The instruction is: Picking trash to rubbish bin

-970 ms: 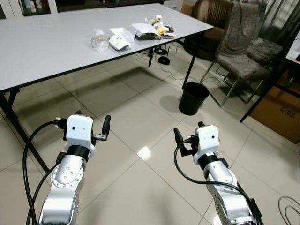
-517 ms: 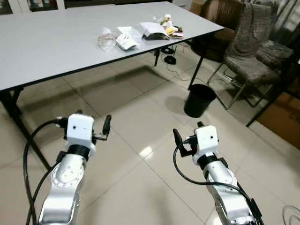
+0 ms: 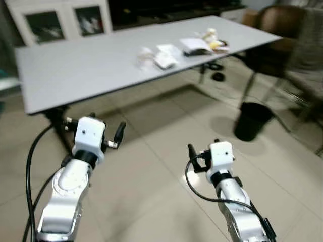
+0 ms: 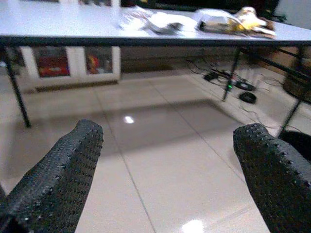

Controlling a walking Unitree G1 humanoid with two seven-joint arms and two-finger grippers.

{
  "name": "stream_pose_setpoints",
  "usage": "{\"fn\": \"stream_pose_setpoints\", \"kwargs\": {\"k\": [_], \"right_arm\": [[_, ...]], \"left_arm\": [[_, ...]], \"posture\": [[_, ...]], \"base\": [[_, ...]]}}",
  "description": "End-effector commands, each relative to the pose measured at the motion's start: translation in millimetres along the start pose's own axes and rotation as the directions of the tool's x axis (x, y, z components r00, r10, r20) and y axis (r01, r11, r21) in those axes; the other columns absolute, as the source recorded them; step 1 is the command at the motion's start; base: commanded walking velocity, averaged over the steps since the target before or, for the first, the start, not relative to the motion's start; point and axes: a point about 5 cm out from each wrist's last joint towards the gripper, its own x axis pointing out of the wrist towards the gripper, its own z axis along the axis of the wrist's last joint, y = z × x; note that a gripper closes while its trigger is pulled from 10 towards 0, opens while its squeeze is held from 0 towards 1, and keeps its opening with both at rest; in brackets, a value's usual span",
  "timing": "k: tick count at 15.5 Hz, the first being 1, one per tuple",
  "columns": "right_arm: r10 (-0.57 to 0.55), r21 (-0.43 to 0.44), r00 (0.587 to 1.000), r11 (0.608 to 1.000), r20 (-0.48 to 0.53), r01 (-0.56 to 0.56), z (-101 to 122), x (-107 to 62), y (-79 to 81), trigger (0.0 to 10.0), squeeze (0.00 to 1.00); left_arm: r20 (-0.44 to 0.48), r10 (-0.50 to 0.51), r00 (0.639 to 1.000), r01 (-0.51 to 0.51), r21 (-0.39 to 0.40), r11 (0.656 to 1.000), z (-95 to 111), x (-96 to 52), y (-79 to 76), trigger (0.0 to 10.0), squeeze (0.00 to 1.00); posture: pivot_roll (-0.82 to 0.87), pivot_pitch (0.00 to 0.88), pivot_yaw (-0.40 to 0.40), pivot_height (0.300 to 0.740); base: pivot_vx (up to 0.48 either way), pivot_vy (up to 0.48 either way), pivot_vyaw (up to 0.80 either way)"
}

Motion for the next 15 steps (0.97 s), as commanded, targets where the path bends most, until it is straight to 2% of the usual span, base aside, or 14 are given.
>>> {"fn": "stream_pose_setpoints", "kwargs": {"k": [1, 5, 8, 10, 12, 13, 15], "right_arm": [[0.008, 0.019, 1.000, 1.000, 0.014, -0.008, 4.4, 1.4, 9.6, 10.0, 0.00], [0.013, -0.006, 1.000, 1.000, 0.006, -0.013, 5.0, 0.2, 7.6, 10.0, 0.00], [0.022, -0.042, 1.000, 0.999, -0.012, -0.023, 2.5, -2.9, 2.9, 10.0, 0.00], [0.035, -0.053, 0.999, 0.998, 0.005, -0.035, 9.5, -3.7, 1.1, 10.0, 0.00], [0.044, -0.047, 0.998, 0.998, 0.043, -0.042, 20.7, -2.6, -2.8, 10.0, 0.00], [0.049, -0.018, 0.996, 0.999, 0.068, -0.048, 23.0, -1.0, -5.6, 10.0, 0.00], [0.037, 0.011, 0.996, 0.999, 0.085, -0.038, 23.5, -0.6, -7.9, 10.0, 0.00]], "left_arm": [[-0.029, 0.009, 1.000, -0.009, 0.000, 1.000, -3.4, 0.3, 8.4, 10.0, 0.00], [-0.051, -0.034, 0.998, 0.032, -0.031, 0.999, -10.0, 1.9, 0.1, 10.0, 0.00], [-0.065, -0.034, 0.997, 0.029, -0.076, 0.997, -14.9, 1.5, -8.9, 10.0, 0.00], [-0.065, -0.026, 0.998, 0.020, -0.100, 0.995, -17.1, 1.6, -13.5, 10.0, 0.00], [-0.062, -0.002, 0.998, -0.005, -0.107, 0.994, -18.9, 0.6, -15.8, 10.0, 0.00], [-0.061, 0.003, 0.998, -0.008, -0.084, 0.996, -18.7, -0.6, -15.5, 10.0, 0.00], [-0.063, 0.007, 0.998, -0.011, -0.071, 0.997, -18.6, -1.4, -10.2, 10.0, 0.00]], "posture": [[0.09, 0.000, 0.038, 0.740], [0.05, 0.000, 0.039, 0.740], [0.02, 0.000, 0.014, 0.740], [0.00, 0.000, -0.027, 0.740], [0.00, 0.000, -0.052, 0.740], [0.02, 0.000, -0.064, 0.740], [0.02, 0.000, -0.054, 0.740]], "base": [[0.352, 0.000, 0.00], [0.356, 0.000, 0.00], [0.355, 0.000, 0.00], [0.356, 0.000, 0.00], [0.354, 0.000, 0.00], [0.352, 0.000, 0.00], [0.356, 0.000, 0.00]]}}
